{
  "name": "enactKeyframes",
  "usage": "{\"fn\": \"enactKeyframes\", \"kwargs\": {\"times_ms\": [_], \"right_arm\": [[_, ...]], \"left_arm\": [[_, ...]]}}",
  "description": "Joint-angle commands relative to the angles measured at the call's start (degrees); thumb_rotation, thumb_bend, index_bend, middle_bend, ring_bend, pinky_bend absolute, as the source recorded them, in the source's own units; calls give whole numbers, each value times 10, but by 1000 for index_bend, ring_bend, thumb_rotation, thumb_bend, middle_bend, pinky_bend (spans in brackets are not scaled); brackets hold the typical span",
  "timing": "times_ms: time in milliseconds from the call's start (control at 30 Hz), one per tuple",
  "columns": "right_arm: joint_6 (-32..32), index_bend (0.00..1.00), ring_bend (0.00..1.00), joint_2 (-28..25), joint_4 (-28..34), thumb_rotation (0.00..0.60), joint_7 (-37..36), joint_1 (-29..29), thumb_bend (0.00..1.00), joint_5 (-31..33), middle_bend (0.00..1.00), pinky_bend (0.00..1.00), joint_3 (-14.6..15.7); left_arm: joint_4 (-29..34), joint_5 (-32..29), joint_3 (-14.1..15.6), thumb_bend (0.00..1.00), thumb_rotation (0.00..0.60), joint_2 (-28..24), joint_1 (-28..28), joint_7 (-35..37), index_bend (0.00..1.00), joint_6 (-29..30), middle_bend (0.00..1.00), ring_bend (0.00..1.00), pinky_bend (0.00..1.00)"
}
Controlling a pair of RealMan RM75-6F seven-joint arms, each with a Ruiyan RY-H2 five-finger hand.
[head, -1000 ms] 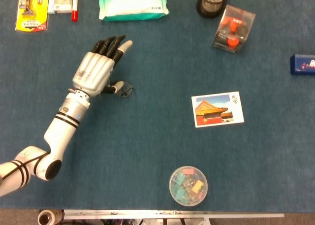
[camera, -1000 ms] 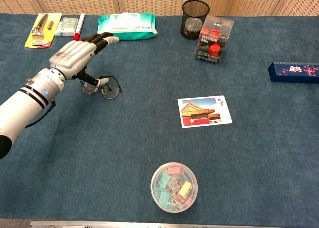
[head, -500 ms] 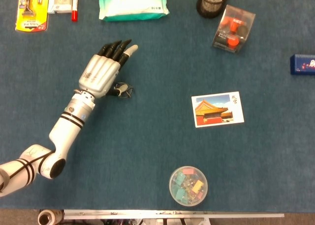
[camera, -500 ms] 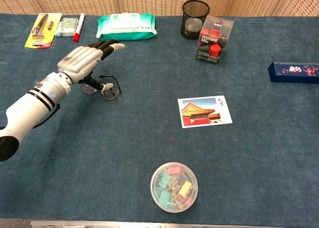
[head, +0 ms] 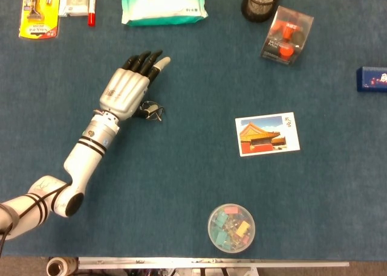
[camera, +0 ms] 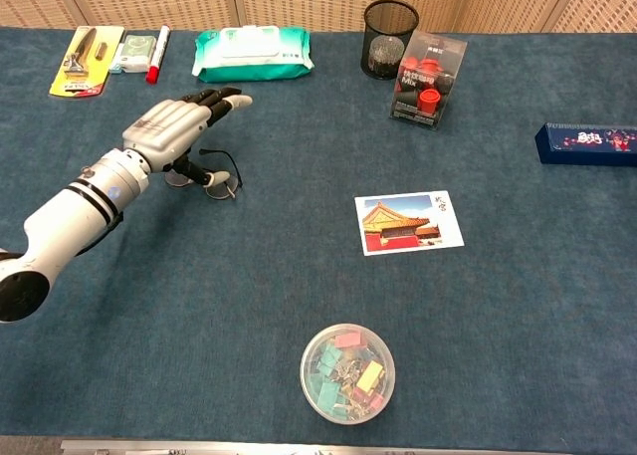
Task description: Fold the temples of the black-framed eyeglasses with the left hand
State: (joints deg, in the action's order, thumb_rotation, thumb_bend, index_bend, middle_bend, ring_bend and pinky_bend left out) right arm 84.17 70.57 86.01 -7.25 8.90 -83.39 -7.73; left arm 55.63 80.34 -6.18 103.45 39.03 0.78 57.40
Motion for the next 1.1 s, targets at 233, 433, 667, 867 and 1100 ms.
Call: {"fn": "enactKeyframes", "kwargs": {"times_ms": [233, 433, 667, 867, 1100], "right_arm": [[0, 577, 420, 0, -1, 600, -3, 0, 604, -1, 521, 657, -1], [-1, 577, 420, 1, -2, 600, -9, 3, 604, -6, 521, 656, -1], [-1, 577, 420, 2, -3, 600, -19, 7, 605, -13, 521, 656, -2], [-3, 577, 420, 2, -7, 600, -24, 9, 604, -15, 521, 657, -1], [-8, 577, 420, 3, -13, 600, -29, 13, 605, -12, 521, 657, -3]], "left_arm": [[8, 4, -1, 225, 600, -7, -3, -2, 66, 12, 29, 17, 108], [64, 2, -8, 225, 600, -44, -16, -37, 66, 42, 29, 17, 108], [143, -12, -15, 225, 600, -100, -37, -96, 66, 73, 16, 17, 108], [196, -26, -16, 225, 600, -141, -58, -142, 66, 95, 0, 17, 108], [275, -34, -16, 225, 600, -191, -83, -174, 66, 125, 0, 13, 108]]}}
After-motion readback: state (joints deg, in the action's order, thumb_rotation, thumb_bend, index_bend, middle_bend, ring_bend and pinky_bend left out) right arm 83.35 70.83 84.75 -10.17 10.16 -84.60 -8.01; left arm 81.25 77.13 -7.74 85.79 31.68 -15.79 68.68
